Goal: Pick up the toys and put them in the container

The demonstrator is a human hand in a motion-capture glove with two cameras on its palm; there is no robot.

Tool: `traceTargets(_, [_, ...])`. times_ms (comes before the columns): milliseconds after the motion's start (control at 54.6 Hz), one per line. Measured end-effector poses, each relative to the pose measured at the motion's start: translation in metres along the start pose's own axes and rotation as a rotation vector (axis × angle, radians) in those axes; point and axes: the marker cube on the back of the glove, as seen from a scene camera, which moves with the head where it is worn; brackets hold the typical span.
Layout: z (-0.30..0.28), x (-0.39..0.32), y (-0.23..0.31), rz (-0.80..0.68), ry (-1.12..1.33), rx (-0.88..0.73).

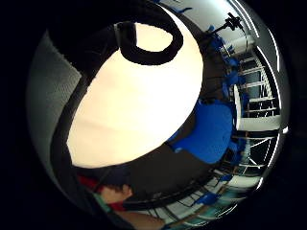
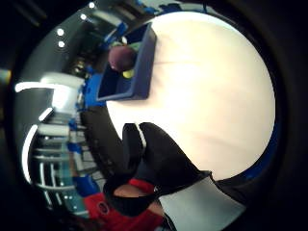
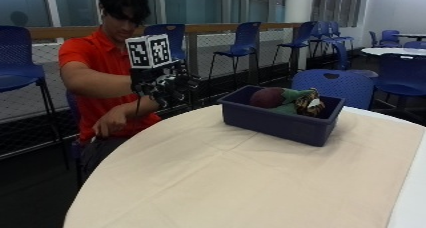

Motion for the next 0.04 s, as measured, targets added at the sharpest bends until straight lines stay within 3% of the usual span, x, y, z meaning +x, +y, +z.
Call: traceTargets(37, [-0.0006, 0.0014, 0.0011, 0.001, 0.003, 0.000])
